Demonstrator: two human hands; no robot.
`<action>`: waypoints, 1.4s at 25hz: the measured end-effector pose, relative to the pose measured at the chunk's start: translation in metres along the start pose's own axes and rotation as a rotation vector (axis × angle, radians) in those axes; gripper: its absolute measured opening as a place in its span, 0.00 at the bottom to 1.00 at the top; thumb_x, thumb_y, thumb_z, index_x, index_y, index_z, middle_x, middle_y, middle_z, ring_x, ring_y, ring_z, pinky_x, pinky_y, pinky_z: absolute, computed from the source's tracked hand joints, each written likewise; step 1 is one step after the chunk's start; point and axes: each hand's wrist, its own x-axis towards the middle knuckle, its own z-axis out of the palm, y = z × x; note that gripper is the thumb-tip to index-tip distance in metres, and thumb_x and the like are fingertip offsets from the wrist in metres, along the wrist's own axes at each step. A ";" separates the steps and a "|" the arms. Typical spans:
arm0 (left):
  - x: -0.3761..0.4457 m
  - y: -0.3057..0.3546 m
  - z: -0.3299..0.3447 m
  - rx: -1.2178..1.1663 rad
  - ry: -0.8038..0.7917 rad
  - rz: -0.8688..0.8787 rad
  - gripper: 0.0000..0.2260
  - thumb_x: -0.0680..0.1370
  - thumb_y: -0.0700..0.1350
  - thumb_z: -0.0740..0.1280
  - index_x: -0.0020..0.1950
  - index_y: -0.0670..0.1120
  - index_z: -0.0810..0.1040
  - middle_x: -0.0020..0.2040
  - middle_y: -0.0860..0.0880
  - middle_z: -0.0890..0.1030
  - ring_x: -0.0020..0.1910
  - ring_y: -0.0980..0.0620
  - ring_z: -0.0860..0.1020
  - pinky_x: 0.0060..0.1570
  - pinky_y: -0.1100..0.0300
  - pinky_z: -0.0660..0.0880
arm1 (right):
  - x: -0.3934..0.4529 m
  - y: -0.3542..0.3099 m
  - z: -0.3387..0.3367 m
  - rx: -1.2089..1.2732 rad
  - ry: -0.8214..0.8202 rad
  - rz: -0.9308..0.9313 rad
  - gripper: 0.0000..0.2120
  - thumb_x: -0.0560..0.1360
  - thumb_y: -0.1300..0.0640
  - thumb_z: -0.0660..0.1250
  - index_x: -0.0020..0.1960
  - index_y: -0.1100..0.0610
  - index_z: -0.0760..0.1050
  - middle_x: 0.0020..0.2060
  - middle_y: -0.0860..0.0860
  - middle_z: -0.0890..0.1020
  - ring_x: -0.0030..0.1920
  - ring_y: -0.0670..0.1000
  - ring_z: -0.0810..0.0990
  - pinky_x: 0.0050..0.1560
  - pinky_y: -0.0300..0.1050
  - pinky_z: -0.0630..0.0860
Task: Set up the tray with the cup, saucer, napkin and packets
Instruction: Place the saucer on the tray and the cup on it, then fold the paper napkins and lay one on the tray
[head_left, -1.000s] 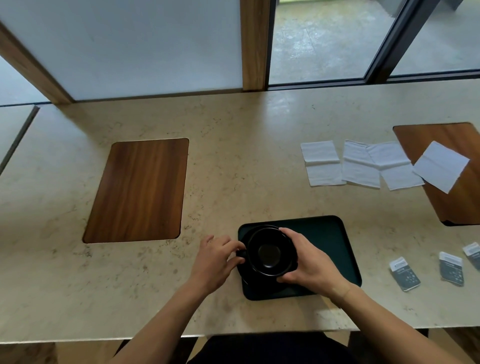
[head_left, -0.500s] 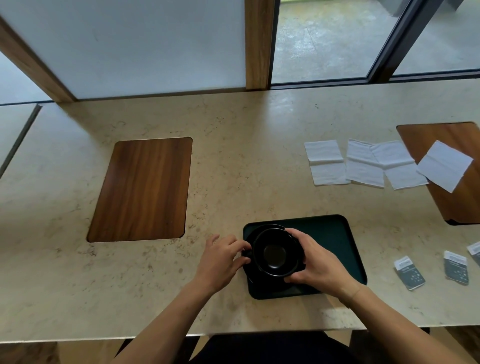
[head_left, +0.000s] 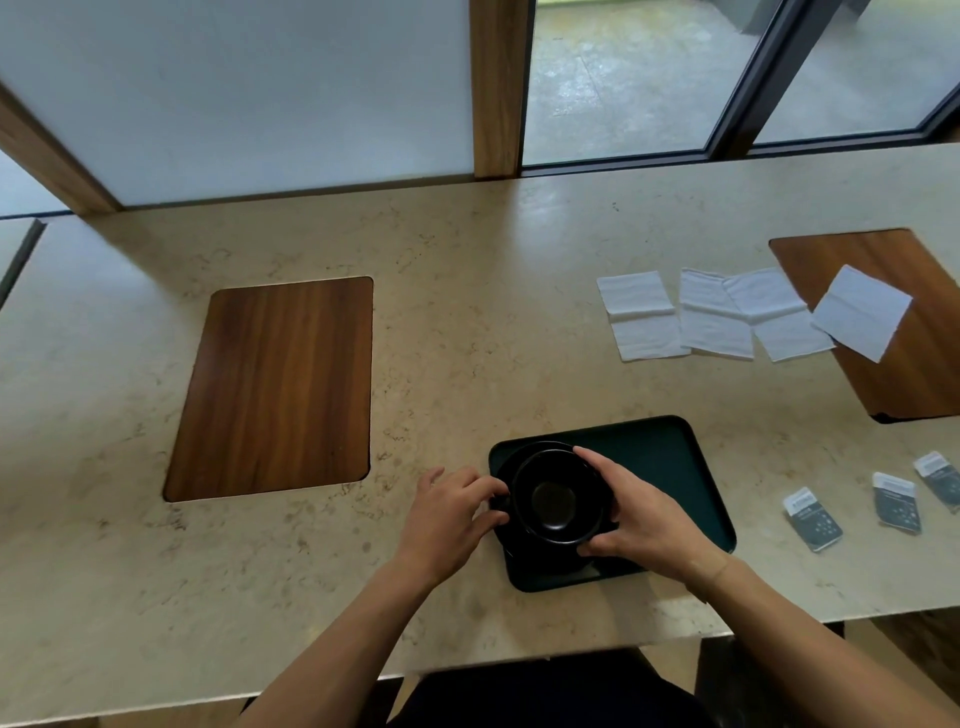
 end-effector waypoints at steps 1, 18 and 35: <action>0.000 0.000 0.000 0.001 -0.008 0.007 0.11 0.77 0.55 0.66 0.59 0.57 0.77 0.51 0.58 0.77 0.53 0.57 0.76 0.70 0.51 0.57 | 0.000 -0.001 0.001 0.007 0.001 0.012 0.52 0.60 0.46 0.78 0.74 0.34 0.50 0.66 0.38 0.72 0.59 0.42 0.75 0.59 0.47 0.76; 0.045 0.057 -0.016 -0.023 0.230 0.055 0.16 0.74 0.65 0.65 0.55 0.57 0.79 0.50 0.61 0.79 0.50 0.62 0.75 0.63 0.50 0.67 | 0.004 0.050 -0.079 -0.017 0.048 -0.086 0.43 0.66 0.39 0.74 0.73 0.31 0.53 0.68 0.36 0.70 0.52 0.43 0.76 0.54 0.42 0.77; 0.197 0.164 0.035 -0.175 0.295 -0.139 0.12 0.73 0.58 0.70 0.53 0.56 0.81 0.46 0.59 0.83 0.46 0.59 0.80 0.55 0.47 0.76 | 0.072 0.164 -0.210 -0.296 0.359 -0.114 0.20 0.75 0.41 0.65 0.66 0.45 0.75 0.60 0.45 0.80 0.65 0.52 0.71 0.61 0.54 0.66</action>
